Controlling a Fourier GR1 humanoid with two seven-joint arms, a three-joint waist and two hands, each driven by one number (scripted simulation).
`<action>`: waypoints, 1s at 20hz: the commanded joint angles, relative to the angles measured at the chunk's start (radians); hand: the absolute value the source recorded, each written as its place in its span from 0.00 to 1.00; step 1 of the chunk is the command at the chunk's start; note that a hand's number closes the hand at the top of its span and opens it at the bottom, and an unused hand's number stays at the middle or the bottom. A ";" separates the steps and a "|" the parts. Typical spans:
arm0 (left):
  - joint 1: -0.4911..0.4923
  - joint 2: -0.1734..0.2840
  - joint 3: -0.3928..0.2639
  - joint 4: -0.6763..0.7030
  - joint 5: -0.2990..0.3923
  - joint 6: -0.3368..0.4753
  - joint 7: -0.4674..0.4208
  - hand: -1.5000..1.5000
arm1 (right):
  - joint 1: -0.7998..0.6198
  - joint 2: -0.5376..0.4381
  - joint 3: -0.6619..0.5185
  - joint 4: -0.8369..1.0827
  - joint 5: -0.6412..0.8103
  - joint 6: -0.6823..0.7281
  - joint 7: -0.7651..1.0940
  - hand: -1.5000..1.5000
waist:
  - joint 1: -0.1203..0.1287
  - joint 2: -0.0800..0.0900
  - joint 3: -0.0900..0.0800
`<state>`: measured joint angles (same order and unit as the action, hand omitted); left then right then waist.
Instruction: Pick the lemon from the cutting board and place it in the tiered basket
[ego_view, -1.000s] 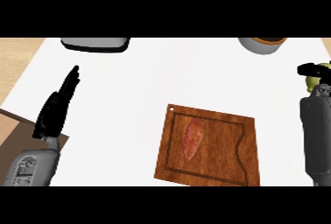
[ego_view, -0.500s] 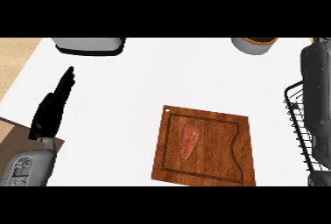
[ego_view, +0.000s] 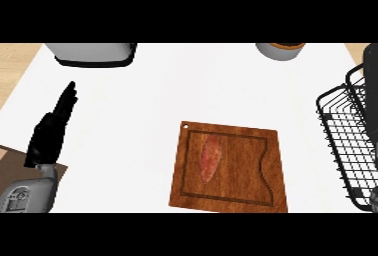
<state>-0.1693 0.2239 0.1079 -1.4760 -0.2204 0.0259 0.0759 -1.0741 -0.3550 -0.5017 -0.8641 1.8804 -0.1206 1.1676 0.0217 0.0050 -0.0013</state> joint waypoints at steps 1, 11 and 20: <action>-0.009 0.001 0.014 0.013 0.011 -0.001 0.002 0.50 | 0.014 -0.062 -0.032 0.068 0.068 0.142 0.132 1.00 | -0.013 0.000 0.000; -0.027 -0.002 0.017 -0.008 -0.009 0.018 0.056 0.50 | 0.153 -0.069 -0.082 -0.132 0.032 0.298 -0.035 1.00 | -0.039 -0.011 0.001; 0.027 -0.001 0.017 -0.034 -0.002 -0.003 0.008 0.50 | 0.323 0.045 -0.134 -0.420 -0.130 0.322 -0.091 1.00 | -0.030 -0.010 0.001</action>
<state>-0.1403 0.2245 0.1268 -1.4833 -0.2243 0.0268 0.0699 -0.8177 -0.3603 -0.6220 -1.1684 1.8114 0.1446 1.0352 -0.0082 -0.0046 -0.0005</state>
